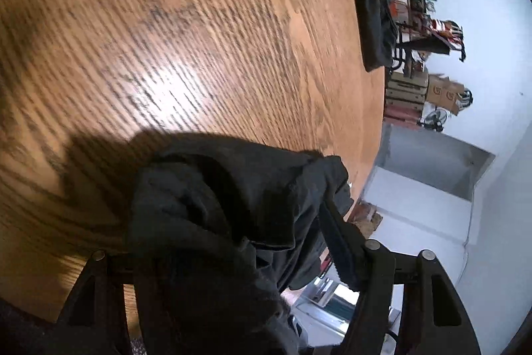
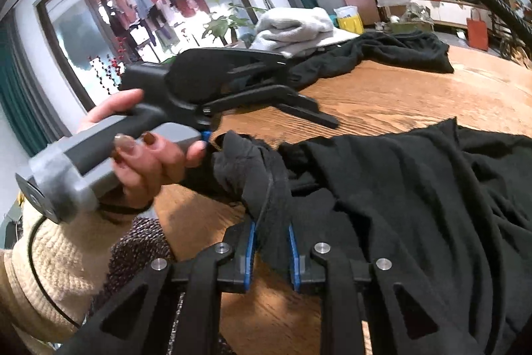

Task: Fold clothes

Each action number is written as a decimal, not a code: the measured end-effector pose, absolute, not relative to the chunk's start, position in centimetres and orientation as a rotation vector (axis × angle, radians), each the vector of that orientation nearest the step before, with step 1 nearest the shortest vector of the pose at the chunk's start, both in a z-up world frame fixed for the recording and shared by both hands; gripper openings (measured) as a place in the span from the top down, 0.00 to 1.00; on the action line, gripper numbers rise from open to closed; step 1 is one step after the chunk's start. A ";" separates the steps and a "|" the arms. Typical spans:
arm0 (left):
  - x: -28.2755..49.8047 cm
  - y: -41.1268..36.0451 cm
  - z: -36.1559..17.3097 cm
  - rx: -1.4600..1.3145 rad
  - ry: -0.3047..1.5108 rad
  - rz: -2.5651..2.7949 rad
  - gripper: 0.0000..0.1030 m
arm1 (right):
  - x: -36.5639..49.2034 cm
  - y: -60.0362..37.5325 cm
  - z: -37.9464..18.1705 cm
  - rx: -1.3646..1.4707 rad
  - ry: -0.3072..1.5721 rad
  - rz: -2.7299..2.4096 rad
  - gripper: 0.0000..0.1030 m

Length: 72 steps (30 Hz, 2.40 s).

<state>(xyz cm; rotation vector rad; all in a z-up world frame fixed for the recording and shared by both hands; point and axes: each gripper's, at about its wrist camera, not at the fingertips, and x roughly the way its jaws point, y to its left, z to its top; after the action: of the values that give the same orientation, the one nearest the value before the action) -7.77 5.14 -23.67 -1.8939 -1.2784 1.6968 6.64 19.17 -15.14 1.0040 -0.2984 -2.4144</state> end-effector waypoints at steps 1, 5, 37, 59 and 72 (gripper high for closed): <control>-7.8 5.1 -23.4 -1.902 -1.252 1.737 0.79 | 7.0 19.1 -15.1 0.999 -0.292 -2.419 0.71; -8.0 4.9 -22.0 -1.819 -1.214 1.826 0.86 | 9.0 21.5 -15.3 1.030 -0.311 -2.482 0.32; -9.4 1.6 -20.1 -1.782 -1.207 1.827 0.88 | 13.0 36.9 -9.1 1.153 0.167 -2.871 0.91; -9.3 0.9 -22.5 -1.777 -1.225 1.807 0.88 | 18.8 46.8 -12.7 1.283 -0.396 -2.978 0.37; -7.8 1.6 -18.4 -1.686 -1.225 1.715 0.88 | 11.7 41.2 -19.8 1.433 -0.284 -2.824 0.54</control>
<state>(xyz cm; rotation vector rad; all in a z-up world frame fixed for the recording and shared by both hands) -7.76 1.65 -18.38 -1.6857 -1.2253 1.7149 11.66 41.15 -19.76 1.4328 -0.2837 -2.8245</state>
